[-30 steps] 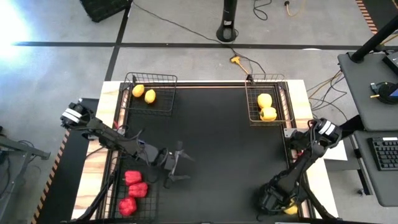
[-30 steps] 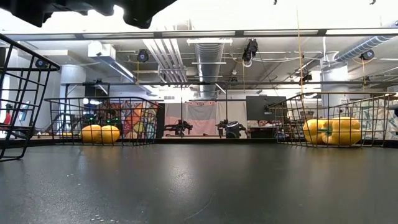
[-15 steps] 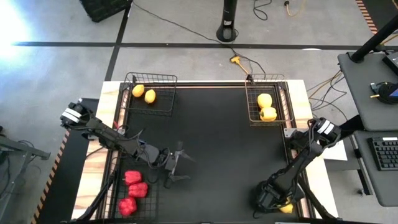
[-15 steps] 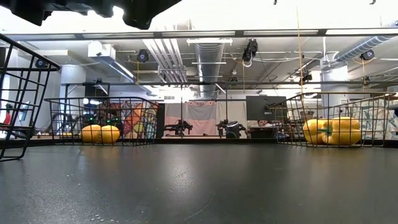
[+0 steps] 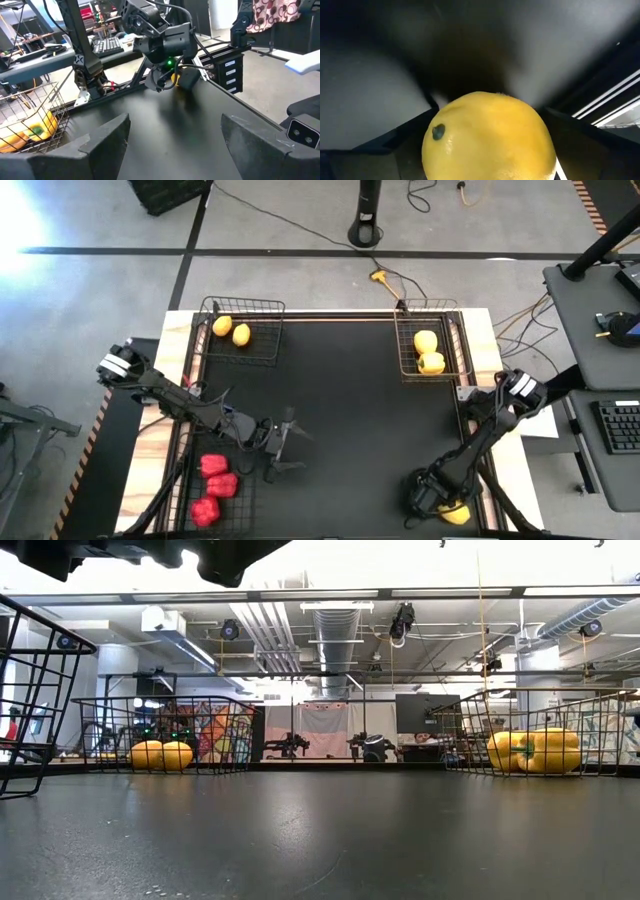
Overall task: Sort produce into baskets
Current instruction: Put the yellow lemon into the top black wire basket
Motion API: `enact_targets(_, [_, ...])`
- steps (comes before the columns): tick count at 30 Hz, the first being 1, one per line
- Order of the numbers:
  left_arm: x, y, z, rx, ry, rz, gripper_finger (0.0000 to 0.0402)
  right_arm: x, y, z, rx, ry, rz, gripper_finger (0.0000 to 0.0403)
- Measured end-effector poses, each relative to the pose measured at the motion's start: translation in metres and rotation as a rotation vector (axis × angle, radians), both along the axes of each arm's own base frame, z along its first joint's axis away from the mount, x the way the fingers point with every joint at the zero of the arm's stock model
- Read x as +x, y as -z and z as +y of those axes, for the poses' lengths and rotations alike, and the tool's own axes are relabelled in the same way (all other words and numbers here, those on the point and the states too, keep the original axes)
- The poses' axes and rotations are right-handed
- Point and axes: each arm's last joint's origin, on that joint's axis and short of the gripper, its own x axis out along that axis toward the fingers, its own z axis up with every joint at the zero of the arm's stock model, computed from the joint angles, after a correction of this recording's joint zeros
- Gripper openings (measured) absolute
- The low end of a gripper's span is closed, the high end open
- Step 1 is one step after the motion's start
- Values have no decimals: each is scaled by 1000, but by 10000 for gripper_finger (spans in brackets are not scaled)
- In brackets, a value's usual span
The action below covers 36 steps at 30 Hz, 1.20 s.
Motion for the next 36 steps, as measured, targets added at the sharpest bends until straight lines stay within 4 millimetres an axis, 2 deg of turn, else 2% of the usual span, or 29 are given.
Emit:
enact_targets(5, [0,0,0,0,0,-1,295,0,-1,1,25,-27,-9,310])
enact_targets(11, [0,0,0,-1,0,-2,295,6,-9,1,71,-48,-47,312])
enact_targets(16, [0,-1,0,2,0,-5,295,27,-29,2,125,-72,-162,308])
enact_targets(20, [0,-1,0,5,0,-7,295,55,-46,-9,12,-124,-404,312])
enact_targets(25, [0,-1,0,12,1,-9,295,104,-63,-46,-266,-252,-785,313])
enact_targets(31, [0,-1,0,22,2,-12,295,155,-70,-121,-559,-435,-1005,309])
enact_targets(36, [0,-1,0,24,1,-11,295,192,-57,-191,-749,-475,-1133,315])
